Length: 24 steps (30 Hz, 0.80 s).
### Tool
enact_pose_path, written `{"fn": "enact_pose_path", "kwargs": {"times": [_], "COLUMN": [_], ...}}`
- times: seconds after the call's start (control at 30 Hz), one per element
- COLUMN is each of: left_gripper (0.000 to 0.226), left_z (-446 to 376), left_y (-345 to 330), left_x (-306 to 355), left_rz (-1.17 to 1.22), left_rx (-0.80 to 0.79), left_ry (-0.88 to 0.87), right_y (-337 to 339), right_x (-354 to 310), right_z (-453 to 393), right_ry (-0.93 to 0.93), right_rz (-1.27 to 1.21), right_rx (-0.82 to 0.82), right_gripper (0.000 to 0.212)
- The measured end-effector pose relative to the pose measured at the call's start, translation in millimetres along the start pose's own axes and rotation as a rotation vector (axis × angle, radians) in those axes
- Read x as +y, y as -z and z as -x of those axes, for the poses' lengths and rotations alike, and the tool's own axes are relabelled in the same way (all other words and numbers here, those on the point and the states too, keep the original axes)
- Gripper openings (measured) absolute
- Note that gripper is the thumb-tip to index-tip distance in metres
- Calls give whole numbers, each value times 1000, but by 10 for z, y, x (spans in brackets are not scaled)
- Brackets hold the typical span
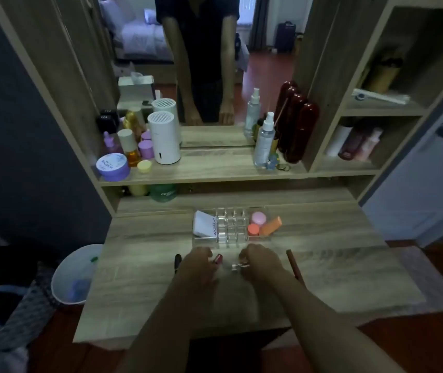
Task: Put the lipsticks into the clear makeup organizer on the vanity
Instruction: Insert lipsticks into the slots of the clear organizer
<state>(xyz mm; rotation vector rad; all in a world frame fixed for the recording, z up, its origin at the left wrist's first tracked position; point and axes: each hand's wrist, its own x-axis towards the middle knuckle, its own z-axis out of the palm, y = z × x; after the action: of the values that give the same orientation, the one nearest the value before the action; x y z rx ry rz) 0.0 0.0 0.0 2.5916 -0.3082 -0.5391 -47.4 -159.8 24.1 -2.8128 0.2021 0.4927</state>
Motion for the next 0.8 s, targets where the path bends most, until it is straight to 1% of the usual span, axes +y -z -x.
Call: {"fn": "enact_pose_path", "kwargs": {"times": [0.1, 0.17, 0.23, 0.3, 0.37, 0.4, 0.47, 0.57, 0.63, 0.7, 0.8], "left_gripper": [33, 32, 33, 34, 34, 31, 25, 18, 7, 2, 19], "left_z": [-26, -53, -98, -130, -186, -214, -278, -383, -458, -556, -716], "left_y": [-94, -129, -144, -95, -7, 57, 190, 424, 580, 720, 863], "left_x": [-21, -33, -40, -15, 32, 59, 107, 230, 321, 393, 467], "left_rz": [-3, -23, 13, 29, 47, 82, 167, 252, 369, 486, 530], "left_rx": [3, 15, 19, -38, -113, -106, -52, 76, 124, 164, 278], "left_ry": [-33, -27, -11, -5, -46, -71, -92, -117, -140, -133, -120], "right_y": [-73, -113, -122, -114, -53, 7, 154, 419, 599, 750, 904], "right_x": [-42, -56, -52, -60, -78, -87, -88, -90, -95, -98, -99], "right_z": [-92, -162, -225, -267, -304, -324, -386, -490, -559, -629, -721], "right_ry": [60, 90, 119, 140, 155, 160, 154, 132, 110, 93, 79], "right_rz": [113, 164, 189, 179, 118, 76, -23, -211, -327, -412, -495], "right_rx": [-38, -60, -60, -44, -15, 9, 65, 126, 195, 300, 450], "right_gripper": [30, 28, 26, 24, 21, 20, 18, 10, 4, 10, 10]}}
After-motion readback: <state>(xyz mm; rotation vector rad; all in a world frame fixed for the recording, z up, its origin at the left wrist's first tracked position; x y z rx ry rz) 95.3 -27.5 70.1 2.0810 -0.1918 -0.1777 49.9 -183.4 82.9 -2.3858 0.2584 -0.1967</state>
